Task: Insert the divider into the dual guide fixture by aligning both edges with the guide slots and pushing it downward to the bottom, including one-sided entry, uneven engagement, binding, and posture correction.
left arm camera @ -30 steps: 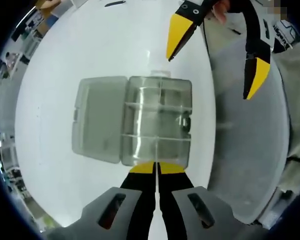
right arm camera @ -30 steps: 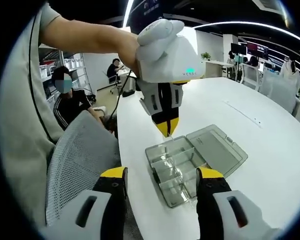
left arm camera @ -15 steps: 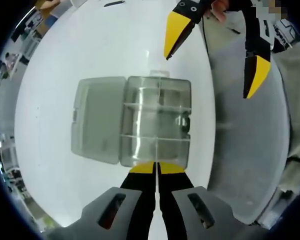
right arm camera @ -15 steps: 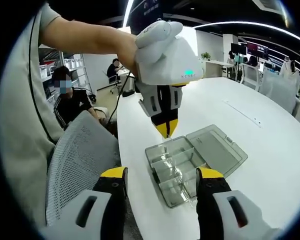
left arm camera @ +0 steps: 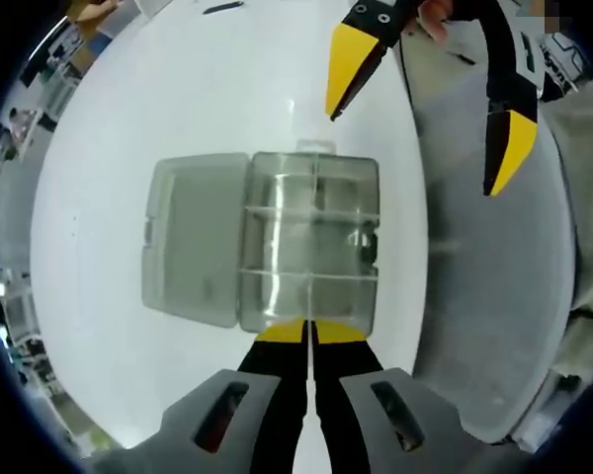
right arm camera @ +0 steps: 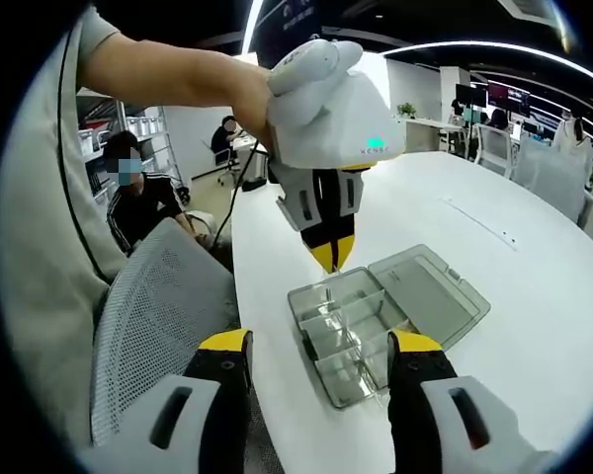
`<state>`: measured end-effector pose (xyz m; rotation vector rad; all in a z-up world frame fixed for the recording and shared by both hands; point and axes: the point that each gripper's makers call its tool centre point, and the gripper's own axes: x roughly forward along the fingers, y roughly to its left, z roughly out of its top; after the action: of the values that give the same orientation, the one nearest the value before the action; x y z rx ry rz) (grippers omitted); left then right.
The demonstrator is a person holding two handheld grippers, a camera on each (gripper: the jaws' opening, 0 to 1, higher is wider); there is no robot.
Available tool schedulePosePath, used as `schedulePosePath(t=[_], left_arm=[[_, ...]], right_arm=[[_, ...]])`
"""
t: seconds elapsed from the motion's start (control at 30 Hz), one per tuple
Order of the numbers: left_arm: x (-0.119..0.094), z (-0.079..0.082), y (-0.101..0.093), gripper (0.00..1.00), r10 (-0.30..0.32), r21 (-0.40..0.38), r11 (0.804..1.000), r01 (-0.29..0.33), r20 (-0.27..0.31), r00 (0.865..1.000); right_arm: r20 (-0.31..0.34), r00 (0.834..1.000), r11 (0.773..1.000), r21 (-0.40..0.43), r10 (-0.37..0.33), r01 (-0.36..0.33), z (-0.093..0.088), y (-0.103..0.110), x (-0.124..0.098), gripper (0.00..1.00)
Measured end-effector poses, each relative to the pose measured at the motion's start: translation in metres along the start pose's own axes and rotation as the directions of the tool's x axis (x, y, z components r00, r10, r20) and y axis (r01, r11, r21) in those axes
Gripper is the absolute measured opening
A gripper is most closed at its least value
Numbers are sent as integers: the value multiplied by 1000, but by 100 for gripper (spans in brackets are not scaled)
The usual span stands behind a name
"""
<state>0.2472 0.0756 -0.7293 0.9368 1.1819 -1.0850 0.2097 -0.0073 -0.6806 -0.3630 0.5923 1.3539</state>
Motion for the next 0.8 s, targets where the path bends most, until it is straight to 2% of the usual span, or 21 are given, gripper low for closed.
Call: schedulePosePath(t=[0.37, 0.8], left_arm=[[-6, 1, 1, 0, 8, 5, 1000, -8, 7, 1000], [-3, 2, -3, 0, 1, 8, 1000, -1, 8, 1000]], right_arm=[[3, 1000, 1000, -4, 3, -3, 2, -1, 1, 52], [3, 1000, 1000, 2, 2, -2, 1, 1, 0, 52]])
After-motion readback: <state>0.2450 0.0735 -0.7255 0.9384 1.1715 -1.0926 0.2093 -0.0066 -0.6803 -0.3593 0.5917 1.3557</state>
